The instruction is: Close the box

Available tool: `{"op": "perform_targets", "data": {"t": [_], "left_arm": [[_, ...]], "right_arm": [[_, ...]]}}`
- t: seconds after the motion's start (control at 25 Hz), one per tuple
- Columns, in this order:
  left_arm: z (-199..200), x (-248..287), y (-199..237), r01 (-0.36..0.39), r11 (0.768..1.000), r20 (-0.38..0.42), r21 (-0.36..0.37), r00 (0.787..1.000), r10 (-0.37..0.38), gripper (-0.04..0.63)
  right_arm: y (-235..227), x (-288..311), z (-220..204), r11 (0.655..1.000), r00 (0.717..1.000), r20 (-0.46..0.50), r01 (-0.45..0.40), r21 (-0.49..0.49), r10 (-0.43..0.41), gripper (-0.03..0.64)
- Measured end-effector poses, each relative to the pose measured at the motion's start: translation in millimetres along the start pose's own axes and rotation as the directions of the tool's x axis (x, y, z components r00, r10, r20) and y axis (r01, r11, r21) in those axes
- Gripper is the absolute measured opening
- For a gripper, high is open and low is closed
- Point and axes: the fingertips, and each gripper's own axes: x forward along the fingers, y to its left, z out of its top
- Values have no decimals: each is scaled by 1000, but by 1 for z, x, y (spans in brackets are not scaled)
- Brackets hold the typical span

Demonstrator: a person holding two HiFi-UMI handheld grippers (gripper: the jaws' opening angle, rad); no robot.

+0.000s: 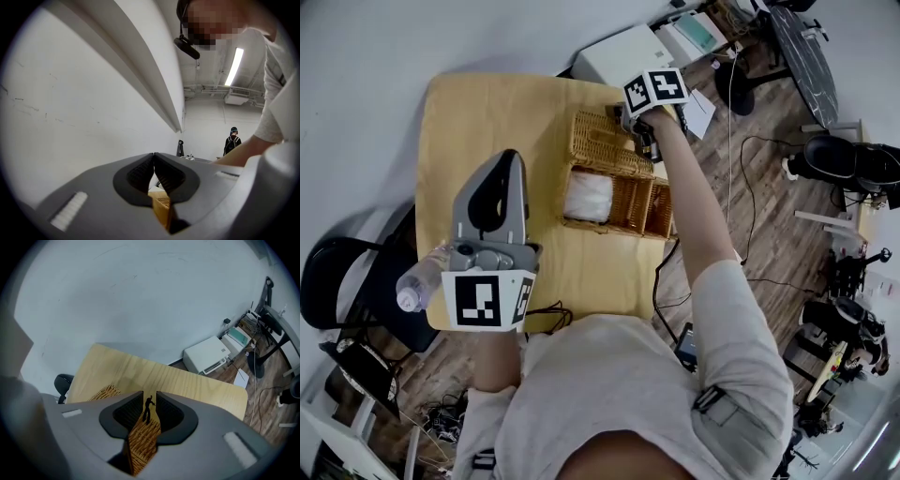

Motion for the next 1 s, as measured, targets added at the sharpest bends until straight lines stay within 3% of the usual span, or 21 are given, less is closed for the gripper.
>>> {"op": "perform_targets", "data": {"t": [0.32,0.64,1.0], "left_arm": [[2,1,2,-3,1000,6,5,1000,3,58],[12,-2,-7,9,1000,24,14,1000,-9,58],[26,-11,-19,24,999,51,27,998,-26,58]], "right_arm": [[5,-2,-4,999,1000,-18,-25,21,26,23],[18,-32,7,999,994,93,-48,-6,49,20],[35,-83,20,996,969,233,-81,-24,84,20]]}}
